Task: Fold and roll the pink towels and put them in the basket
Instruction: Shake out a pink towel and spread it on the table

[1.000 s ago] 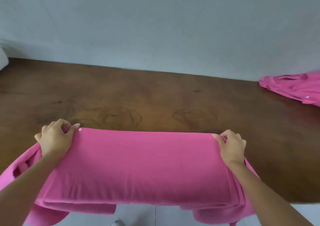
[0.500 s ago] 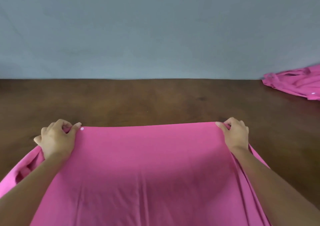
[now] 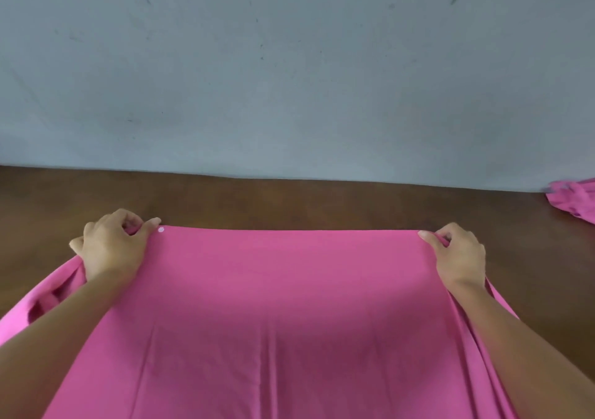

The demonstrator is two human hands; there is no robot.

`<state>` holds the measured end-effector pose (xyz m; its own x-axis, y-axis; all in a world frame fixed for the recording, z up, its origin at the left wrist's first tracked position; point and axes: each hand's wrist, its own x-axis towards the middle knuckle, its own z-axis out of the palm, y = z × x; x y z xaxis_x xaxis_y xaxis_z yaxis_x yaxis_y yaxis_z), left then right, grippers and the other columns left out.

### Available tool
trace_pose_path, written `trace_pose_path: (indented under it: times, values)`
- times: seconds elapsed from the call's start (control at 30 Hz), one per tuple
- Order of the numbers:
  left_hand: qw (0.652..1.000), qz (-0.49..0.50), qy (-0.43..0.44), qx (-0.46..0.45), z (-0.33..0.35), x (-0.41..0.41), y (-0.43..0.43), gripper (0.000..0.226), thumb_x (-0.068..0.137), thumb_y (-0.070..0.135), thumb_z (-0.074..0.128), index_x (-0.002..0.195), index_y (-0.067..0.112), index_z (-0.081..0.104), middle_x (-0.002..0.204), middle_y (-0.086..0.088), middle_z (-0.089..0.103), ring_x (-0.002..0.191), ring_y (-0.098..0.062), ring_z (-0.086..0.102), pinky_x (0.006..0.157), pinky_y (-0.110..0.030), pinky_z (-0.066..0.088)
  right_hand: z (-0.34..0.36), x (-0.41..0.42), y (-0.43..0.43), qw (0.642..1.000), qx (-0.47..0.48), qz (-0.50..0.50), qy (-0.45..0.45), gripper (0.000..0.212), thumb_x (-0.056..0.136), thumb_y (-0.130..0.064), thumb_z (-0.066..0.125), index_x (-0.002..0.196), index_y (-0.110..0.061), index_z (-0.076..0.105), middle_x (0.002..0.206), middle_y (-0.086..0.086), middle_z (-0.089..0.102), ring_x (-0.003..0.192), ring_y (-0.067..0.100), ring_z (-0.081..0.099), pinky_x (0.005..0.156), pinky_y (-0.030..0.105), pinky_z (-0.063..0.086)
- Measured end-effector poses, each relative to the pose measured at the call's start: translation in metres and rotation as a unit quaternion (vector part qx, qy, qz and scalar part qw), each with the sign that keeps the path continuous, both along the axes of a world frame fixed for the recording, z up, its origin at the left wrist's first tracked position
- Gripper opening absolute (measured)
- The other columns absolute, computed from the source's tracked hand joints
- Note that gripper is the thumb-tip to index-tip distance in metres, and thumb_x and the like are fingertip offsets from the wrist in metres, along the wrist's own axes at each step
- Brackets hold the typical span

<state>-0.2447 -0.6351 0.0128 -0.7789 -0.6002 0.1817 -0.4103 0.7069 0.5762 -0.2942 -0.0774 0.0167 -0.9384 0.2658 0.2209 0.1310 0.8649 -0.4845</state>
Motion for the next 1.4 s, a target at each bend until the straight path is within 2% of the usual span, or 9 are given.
trace_pose_path:
  times: [0.23,0.43,0.7,0.87,1.0,1.07,1.17,1.27,1.4]
  values:
    - [1.0,0.001,0.013,-0.019,-0.003,-0.064,-0.003,0.032,0.087,0.052,0.073,0.075,0.024,0.063,0.086,0.0,0.065,0.101,-0.033,0.053,0.087,-0.045,0.026,-0.005,-0.063,0.0,0.999,-0.018,0.02,0.017,0.028,0.093,-0.042,0.068,0.078,-0.021,0.057,0.073,-0.011,0.057,0.073,0.024,0.057,0.083,0.052,0.05]
    - [0.999,0.0,0.024,-0.033,-0.008,-0.106,-0.008,0.035,0.084,0.051,0.076,0.079,0.02,0.063,0.09,-0.004,0.066,0.102,-0.036,0.055,0.09,-0.049,0.032,-0.01,-0.105,0.002,0.999,-0.014,0.023,0.03,0.031,0.092,-0.044,0.068,0.08,-0.016,0.06,0.076,-0.003,0.06,0.073,0.026,0.057,0.077,0.047,0.051]
    - [0.999,-0.008,0.041,-0.031,-0.011,-0.13,-0.012,0.042,0.083,0.049,0.079,0.078,0.012,0.06,0.088,-0.013,0.063,0.093,-0.041,0.056,0.086,-0.052,0.043,-0.011,-0.138,-0.001,0.998,-0.029,0.029,0.038,0.03,0.091,-0.041,0.071,0.082,-0.015,0.059,0.078,-0.004,0.06,0.073,0.024,0.056,0.069,0.036,0.041]
    - [0.998,-0.025,0.044,-0.029,-0.007,-0.137,-0.013,0.041,0.081,0.043,0.083,0.074,0.011,0.059,0.083,-0.013,0.062,0.085,-0.038,0.056,0.077,-0.047,0.045,-0.015,-0.144,0.001,0.999,-0.018,0.024,0.045,0.029,0.091,-0.042,0.07,0.084,-0.016,0.06,0.081,-0.003,0.06,0.077,0.022,0.055,0.073,0.038,0.045]
    - [0.998,-0.021,0.015,-0.06,-0.006,-0.136,-0.012,0.044,0.083,0.048,0.08,0.073,0.011,0.057,0.084,-0.017,0.061,0.086,-0.042,0.056,0.075,-0.048,0.046,-0.016,-0.149,0.001,0.997,0.022,0.033,0.06,0.031,0.091,-0.043,0.07,0.083,-0.014,0.063,0.078,-0.001,0.063,0.075,0.026,0.059,0.073,0.044,0.051]
    - [0.994,-0.016,-0.042,-0.103,-0.003,-0.136,-0.011,0.048,0.088,0.055,0.071,0.082,0.009,0.062,0.096,-0.024,0.061,0.097,-0.048,0.055,0.083,-0.054,0.045,-0.016,-0.151,0.001,0.991,0.093,0.044,0.081,0.032,0.09,-0.041,0.072,0.077,-0.014,0.061,0.071,0.003,0.063,0.068,0.031,0.059,0.067,0.043,0.049]
    - [0.981,0.005,-0.133,-0.14,0.01,-0.133,-0.005,0.066,0.091,0.066,0.056,0.112,0.004,0.065,0.116,-0.028,0.055,0.115,-0.051,0.048,0.096,-0.06,0.038,-0.013,-0.153,-0.001,0.979,0.186,0.044,0.077,0.033,0.089,-0.039,0.072,0.077,-0.01,0.061,0.075,0.01,0.064,0.075,0.034,0.057,0.07,0.042,0.041]
    - [0.975,-0.016,-0.157,-0.157,0.029,-0.118,0.004,0.072,0.088,0.064,0.061,0.125,0.003,0.057,0.127,-0.027,0.049,0.123,-0.049,0.043,0.102,-0.061,0.035,-0.007,-0.146,-0.008,0.972,0.223,0.04,0.061,0.032,0.086,-0.034,0.076,0.084,-0.005,0.062,0.083,0.016,0.064,0.084,0.037,0.057,0.074,0.044,0.041]
    - [0.972,-0.046,-0.171,-0.152,0.052,-0.083,0.02,0.071,0.089,0.057,0.066,0.138,0.009,0.049,0.14,-0.021,0.043,0.131,-0.044,0.038,0.107,-0.06,0.033,0.005,-0.121,-0.018,0.969,0.233,0.066,0.048,0.03,0.086,-0.033,0.076,0.095,-0.008,0.062,0.093,0.013,0.062,0.093,0.036,0.056,0.083,0.046,0.042]
